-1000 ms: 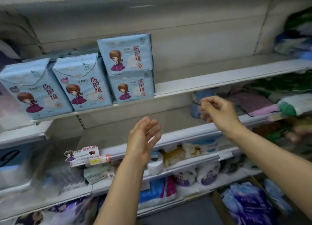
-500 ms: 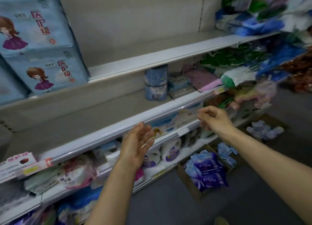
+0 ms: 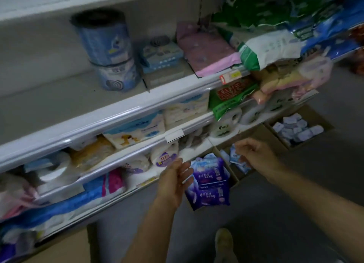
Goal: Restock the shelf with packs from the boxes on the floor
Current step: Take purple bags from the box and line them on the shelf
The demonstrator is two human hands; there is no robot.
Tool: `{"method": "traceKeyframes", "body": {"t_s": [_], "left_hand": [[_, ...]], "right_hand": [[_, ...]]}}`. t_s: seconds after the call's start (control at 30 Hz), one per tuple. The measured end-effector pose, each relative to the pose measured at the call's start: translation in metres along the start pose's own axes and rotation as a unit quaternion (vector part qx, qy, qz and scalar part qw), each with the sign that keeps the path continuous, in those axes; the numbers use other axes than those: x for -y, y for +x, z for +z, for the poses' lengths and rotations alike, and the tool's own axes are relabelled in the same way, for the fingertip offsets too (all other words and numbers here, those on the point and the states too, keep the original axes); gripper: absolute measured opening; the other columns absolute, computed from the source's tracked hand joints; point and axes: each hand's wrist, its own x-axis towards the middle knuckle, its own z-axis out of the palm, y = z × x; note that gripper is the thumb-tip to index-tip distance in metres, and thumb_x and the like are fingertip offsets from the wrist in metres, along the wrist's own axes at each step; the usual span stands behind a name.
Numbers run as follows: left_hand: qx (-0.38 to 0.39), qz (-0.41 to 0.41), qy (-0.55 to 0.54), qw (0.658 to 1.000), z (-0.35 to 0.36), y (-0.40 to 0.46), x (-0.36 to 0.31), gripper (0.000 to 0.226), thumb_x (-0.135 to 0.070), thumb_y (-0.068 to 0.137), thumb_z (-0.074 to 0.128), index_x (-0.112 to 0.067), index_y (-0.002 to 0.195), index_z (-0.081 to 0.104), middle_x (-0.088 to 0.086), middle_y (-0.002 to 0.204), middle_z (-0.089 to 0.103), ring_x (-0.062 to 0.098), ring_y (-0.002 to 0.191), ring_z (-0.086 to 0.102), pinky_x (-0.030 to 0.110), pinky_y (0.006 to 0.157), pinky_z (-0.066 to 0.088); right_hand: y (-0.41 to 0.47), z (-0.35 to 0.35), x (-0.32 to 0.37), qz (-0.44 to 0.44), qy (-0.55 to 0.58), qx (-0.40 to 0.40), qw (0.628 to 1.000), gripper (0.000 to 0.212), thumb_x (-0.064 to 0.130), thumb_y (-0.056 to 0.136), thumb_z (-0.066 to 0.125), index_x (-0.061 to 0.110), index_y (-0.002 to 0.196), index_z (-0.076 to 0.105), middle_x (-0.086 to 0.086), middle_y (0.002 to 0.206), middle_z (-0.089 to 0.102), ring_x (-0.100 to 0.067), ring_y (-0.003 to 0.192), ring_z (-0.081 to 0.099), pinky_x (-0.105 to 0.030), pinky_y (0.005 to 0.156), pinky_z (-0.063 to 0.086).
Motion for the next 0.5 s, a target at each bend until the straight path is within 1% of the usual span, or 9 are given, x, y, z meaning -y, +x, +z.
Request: {"method": "traceKeyframes", "body": {"t_s": [0.07,0.13,0.2,0.27,0.37,0.43,0.5], "left_hand": [[-0.020,-0.032,-0.009,0.999,0.020,0.033,0.028,0.014,-0.020,0.099,0.054,-0.013,0.106,0.065,0.006,0.095,0.070,0.019,0.085,0.064,0.031,0.070,0.052],[-0.052,-0.060,-0.014,0.997,0.028,0.062,0.055,0.018,-0.019,0.097,0.057,-0.011,0.112,0.063,0.008,0.095,0.071,0.020,0.085,0.065,0.033,0.068,0.053],[-0.080,-0.079,-0.003,0.994,0.027,0.087,0.079,0.024,-0.018,0.095,0.057,-0.007,0.116,0.061,0.010,0.095,0.070,0.022,0.083,0.065,0.033,0.065,0.053],[-0.096,-0.089,0.016,0.991,0.023,0.112,0.099,0.024,-0.017,0.095,0.057,-0.006,0.115,0.062,0.011,0.093,0.070,0.023,0.082,0.065,0.033,0.064,0.052],[-0.116,-0.103,0.046,0.987,0.012,0.160,0.126,0.019,-0.016,0.096,0.056,-0.006,0.110,0.063,0.013,0.094,0.069,0.025,0.083,0.065,0.033,0.066,0.053],[-0.124,-0.114,0.073,0.983,0.006,0.196,0.147,0.015,-0.015,0.096,0.055,-0.006,0.105,0.063,0.013,0.091,0.068,0.025,0.081,0.064,0.034,0.069,0.052],[-0.137,-0.128,0.090,0.978,-0.001,0.229,0.166,0.011,-0.014,0.097,0.055,-0.007,0.099,0.062,0.011,0.087,0.066,0.023,0.079,0.062,0.034,0.071,0.052]], "right_hand": [[0.029,-0.014,-0.038,0.024,-0.019,0.020,0.999,0.008,0.012,0.095,0.058,0.007,0.097,0.065,-0.018,0.088,0.066,-0.024,0.073,0.061,-0.025,0.056,0.047],[0.055,-0.020,-0.079,0.054,-0.029,0.040,0.997,0.013,0.014,0.095,0.058,0.004,0.094,0.065,-0.020,0.084,0.065,-0.025,0.072,0.059,-0.030,0.060,0.045],[0.074,-0.017,-0.119,0.095,-0.030,0.063,0.993,0.009,0.009,0.096,0.055,0.012,0.092,0.063,-0.012,0.083,0.064,-0.020,0.067,0.058,-0.028,0.058,0.043],[0.094,-0.008,-0.162,0.133,-0.031,0.082,0.987,0.013,0.007,0.095,0.055,0.019,0.092,0.061,-0.005,0.082,0.063,-0.018,0.066,0.058,-0.028,0.057,0.042],[0.121,0.012,-0.220,0.177,-0.038,0.101,0.978,0.015,0.008,0.093,0.058,0.022,0.089,0.061,-0.007,0.085,0.063,-0.019,0.073,0.060,-0.029,0.061,0.045],[0.137,0.028,-0.258,0.195,-0.046,0.093,0.975,0.018,0.005,0.093,0.058,0.020,0.084,0.060,-0.005,0.078,0.061,-0.015,0.068,0.057,-0.023,0.058,0.043],[0.151,0.041,-0.289,0.186,-0.077,0.089,0.976,0.014,0.005,0.092,0.060,0.015,0.082,0.061,0.000,0.069,0.058,-0.010,0.062,0.054,-0.015,0.053,0.042]]}}
